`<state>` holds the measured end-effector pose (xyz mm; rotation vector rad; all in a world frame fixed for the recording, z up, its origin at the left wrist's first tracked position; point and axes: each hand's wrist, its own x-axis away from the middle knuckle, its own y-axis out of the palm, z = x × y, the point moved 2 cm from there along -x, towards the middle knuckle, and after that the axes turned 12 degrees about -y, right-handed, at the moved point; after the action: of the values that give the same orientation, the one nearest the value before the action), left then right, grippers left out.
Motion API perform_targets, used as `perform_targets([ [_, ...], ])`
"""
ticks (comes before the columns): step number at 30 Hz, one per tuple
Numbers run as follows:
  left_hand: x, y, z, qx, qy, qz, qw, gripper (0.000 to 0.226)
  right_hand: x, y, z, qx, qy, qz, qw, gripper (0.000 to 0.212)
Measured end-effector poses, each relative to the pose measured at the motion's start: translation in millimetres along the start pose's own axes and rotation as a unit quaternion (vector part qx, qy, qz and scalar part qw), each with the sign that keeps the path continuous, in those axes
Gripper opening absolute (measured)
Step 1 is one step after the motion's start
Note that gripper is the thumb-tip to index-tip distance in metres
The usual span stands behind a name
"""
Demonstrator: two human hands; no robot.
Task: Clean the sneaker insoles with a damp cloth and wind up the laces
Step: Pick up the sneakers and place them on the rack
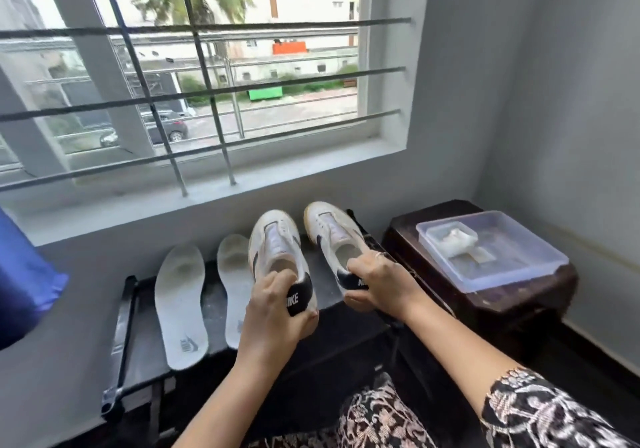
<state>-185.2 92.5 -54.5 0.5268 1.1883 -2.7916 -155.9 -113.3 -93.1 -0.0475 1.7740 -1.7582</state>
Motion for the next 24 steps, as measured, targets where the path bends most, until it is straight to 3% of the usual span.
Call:
perform_targets([
  [5,-4.9,15.4,-6.6,-0.001,-0.005,-0.016,1.000,0.032,-4.5,26.0,21.9,0.004,-0.026,-0.019,0.999,0.058],
  [9,-6.7,26.8,-11.3,0.009,-0.018,-0.019,1.000,0.035,-4.5,34.8,32.4,-0.013,-0.004,0.017,1.000,0.065],
  [13,-8.5,34.9,-12.1,0.005,-0.015,-0.019,1.000,0.036,-1.7,35.1,39.4,0.011,0.006,0.037,0.999,0.055],
  [19,-9.5,43.3,-8.1,0.003,-0.016,-0.023,1.000,0.037,-1.4,33.8,44.7,0.021,0.026,0.011,0.999,0.054],
  [22,-7.6,45.6,-6.4,0.001,-0.013,-0.024,1.000,0.039,-5.2,24.4,40.9,-0.061,0.122,-0.043,0.990,0.044],
  [24,-7.4,47.3,-5.8,-0.001,-0.016,-0.021,1.000,0.040,-13.5,17.4,30.5,-0.055,0.154,-0.053,0.985,0.042],
])
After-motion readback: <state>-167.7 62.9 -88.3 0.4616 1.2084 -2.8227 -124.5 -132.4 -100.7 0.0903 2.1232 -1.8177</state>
